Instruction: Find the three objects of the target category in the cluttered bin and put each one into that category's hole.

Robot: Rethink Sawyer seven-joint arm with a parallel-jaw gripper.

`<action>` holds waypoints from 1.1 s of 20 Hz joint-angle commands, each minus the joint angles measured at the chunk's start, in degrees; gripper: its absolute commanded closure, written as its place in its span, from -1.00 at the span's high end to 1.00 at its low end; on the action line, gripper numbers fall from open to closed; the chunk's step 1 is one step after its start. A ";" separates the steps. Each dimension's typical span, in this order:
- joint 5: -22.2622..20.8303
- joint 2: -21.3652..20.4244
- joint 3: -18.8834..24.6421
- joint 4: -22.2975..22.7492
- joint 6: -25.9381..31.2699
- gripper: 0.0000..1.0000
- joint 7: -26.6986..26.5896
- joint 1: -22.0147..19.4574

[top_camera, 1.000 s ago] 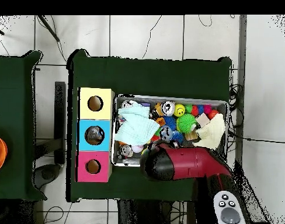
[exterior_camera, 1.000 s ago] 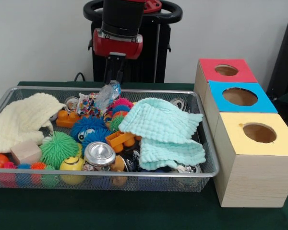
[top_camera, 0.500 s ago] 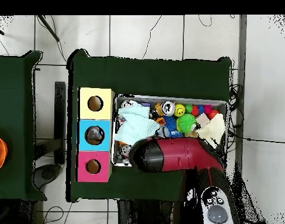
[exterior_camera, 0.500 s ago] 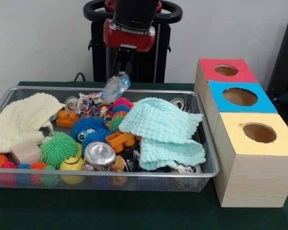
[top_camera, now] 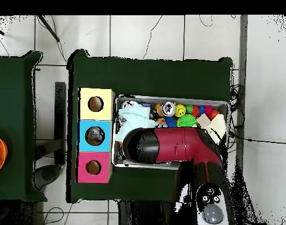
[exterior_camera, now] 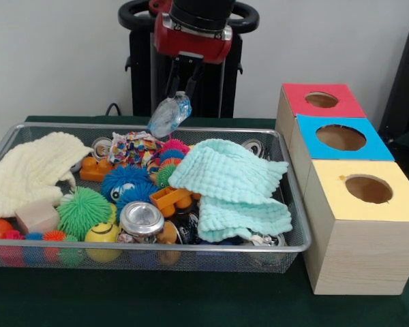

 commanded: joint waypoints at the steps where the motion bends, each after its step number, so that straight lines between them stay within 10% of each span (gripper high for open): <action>1: 7.26 -0.04 -0.99 -4.91 12.18 -1.00 14.25 1.48; 9: 17.25 -1.97 -0.60 -1.79 11.64 -1.00 17.72 3.17; 22: 18.67 1.62 -5.13 -6.13 12.97 -1.00 23.29 12.81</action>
